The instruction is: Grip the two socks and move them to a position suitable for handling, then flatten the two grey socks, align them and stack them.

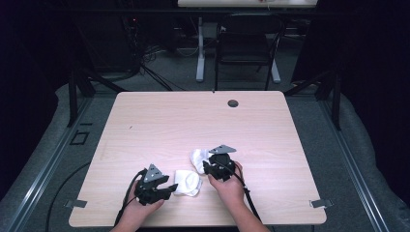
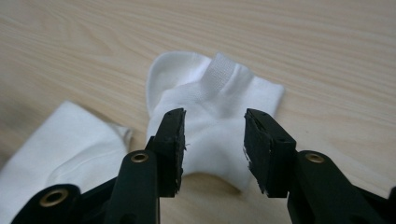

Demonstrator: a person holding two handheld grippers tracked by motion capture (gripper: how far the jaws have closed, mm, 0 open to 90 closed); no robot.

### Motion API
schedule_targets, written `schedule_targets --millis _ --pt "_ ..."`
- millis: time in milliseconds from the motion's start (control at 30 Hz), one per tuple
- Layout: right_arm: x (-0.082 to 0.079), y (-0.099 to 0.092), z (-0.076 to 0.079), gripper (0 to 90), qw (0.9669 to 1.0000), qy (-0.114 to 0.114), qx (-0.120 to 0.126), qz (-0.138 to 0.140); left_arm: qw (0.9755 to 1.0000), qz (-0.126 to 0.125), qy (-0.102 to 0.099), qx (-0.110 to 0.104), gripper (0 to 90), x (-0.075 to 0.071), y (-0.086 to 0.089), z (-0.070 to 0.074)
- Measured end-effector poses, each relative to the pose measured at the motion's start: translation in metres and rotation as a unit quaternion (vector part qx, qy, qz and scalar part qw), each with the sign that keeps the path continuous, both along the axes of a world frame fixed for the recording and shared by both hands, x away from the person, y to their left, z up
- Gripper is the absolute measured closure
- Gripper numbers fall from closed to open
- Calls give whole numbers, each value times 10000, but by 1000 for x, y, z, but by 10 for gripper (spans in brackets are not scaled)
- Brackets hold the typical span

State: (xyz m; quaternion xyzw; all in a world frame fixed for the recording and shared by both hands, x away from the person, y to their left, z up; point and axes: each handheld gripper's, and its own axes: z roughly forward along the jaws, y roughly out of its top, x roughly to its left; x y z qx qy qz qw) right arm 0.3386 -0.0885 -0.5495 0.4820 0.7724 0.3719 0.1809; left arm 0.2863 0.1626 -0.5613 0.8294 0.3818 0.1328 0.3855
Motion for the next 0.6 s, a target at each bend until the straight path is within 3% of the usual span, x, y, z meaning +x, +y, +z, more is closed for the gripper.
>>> schedule_targets --millis 200,333,500,600 --pt "-37 -19 23 574 9992 -299 252 100 9999 -54 -65 84 506 -3 -4 1" --pt "-54 -30 22 573 9987 -301 415 16 9999 -106 -88 89 504 -4 -8 1" --pt "-56 -34 9 569 9989 -398 67 253 9999 -121 -76 35 505 -3 -15 2" --pt "-50 -36 4 569 9991 -333 183 206 9998 -156 -73 60 521 -2 -18 3"
